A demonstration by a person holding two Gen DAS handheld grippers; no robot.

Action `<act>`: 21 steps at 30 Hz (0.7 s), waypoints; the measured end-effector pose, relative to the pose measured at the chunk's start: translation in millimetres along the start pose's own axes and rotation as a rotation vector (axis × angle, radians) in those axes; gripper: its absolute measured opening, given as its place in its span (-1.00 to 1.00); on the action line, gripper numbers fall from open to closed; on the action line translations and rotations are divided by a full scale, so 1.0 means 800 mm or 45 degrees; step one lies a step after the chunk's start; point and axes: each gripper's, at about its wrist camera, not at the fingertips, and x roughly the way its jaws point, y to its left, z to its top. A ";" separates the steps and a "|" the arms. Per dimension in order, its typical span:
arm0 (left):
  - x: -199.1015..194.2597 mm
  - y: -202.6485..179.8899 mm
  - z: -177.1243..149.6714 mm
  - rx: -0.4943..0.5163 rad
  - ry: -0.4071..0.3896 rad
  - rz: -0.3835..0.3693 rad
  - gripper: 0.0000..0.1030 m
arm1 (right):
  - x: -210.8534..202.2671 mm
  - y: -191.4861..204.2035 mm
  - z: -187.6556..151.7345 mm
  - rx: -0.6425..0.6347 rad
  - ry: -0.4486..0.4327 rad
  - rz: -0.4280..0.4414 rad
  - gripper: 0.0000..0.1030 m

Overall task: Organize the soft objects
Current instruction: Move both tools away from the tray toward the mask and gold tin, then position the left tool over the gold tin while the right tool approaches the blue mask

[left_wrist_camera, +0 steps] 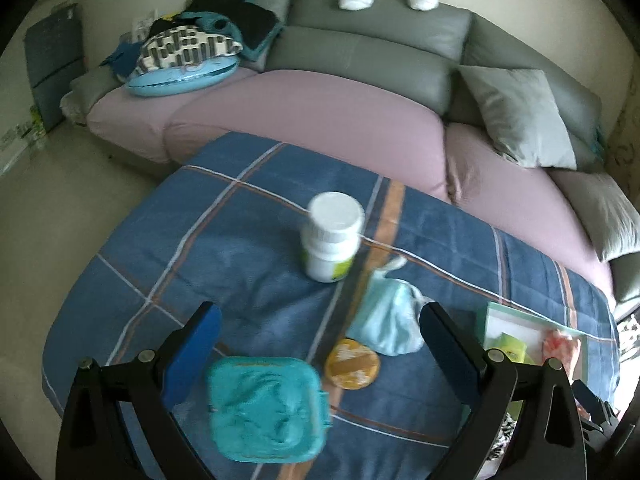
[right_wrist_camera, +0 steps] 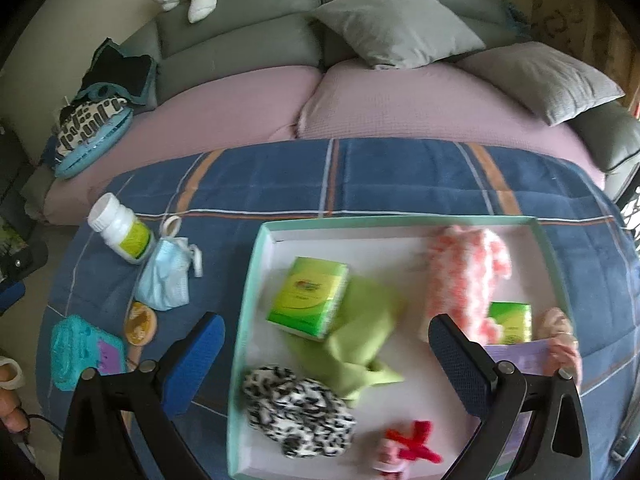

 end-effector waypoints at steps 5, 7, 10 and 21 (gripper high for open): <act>0.003 0.018 0.003 -0.032 0.008 0.007 0.93 | 0.008 0.016 0.003 -0.005 0.013 0.020 1.00; 0.007 0.023 0.005 -0.050 0.021 0.003 0.93 | 0.011 0.020 0.003 -0.010 0.017 0.023 1.00; 0.011 0.029 0.008 -0.072 0.036 -0.013 0.93 | 0.016 0.026 0.003 -0.019 0.031 0.016 1.00; 0.045 0.019 0.022 -0.049 0.148 -0.030 0.93 | 0.032 0.049 0.009 -0.036 0.056 0.024 1.00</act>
